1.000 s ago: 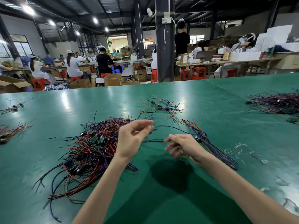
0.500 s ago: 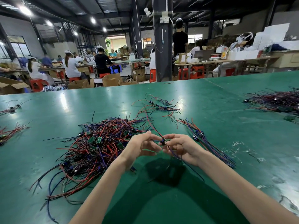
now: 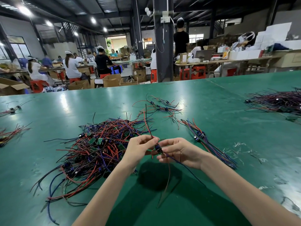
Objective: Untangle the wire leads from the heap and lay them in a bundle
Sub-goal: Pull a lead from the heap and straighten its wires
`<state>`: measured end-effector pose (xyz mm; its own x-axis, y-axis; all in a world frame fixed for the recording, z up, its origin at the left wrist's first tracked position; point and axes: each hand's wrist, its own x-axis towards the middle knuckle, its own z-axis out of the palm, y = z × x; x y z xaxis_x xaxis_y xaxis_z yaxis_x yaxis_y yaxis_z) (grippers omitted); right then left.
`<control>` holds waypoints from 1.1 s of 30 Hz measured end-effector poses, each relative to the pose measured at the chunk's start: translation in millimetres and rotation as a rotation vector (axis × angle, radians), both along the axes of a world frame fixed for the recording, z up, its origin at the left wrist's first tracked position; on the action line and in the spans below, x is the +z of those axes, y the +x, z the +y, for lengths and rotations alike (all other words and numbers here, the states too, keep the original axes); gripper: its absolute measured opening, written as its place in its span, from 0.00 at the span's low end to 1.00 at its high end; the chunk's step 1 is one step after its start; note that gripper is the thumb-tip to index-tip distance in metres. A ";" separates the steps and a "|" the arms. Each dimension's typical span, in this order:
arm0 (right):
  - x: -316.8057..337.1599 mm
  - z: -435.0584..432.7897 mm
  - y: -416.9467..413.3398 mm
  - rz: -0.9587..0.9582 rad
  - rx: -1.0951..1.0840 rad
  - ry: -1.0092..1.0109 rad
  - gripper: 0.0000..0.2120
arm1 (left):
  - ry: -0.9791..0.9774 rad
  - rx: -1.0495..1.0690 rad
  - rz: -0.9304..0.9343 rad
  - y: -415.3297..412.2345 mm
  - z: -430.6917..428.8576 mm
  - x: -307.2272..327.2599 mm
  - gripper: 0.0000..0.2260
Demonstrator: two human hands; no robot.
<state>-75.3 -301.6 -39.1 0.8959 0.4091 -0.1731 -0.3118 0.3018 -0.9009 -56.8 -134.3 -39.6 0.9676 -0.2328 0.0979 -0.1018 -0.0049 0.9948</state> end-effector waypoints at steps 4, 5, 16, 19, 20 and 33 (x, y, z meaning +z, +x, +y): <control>1.2 1.7 -2.3 -0.050 0.009 -0.112 0.08 | 0.070 0.002 -0.036 0.9 1.3 -1.0 0.04; 0.7 2.0 -2.7 -0.059 0.004 -0.133 0.08 | 0.074 -0.002 -0.037 0.9 1.1 -1.0 0.05; 3.6 1.6 -4.8 -0.075 0.023 -0.215 0.05 | -0.050 0.057 -0.042 4.3 -2.0 -6.7 0.05; 2.0 4.1 -5.5 -0.088 0.008 -0.243 0.09 | -0.078 0.037 -0.015 4.1 -4.6 -7.9 0.04; 1.2 4.8 -5.6 -0.098 0.001 -0.250 0.10 | -0.090 0.032 -0.001 3.7 -5.9 -8.5 0.04; -2.3 6.2 -5.1 -0.124 -0.038 -0.294 0.11 | -0.129 0.066 -0.022 4.4 -10.3 -17.4 0.06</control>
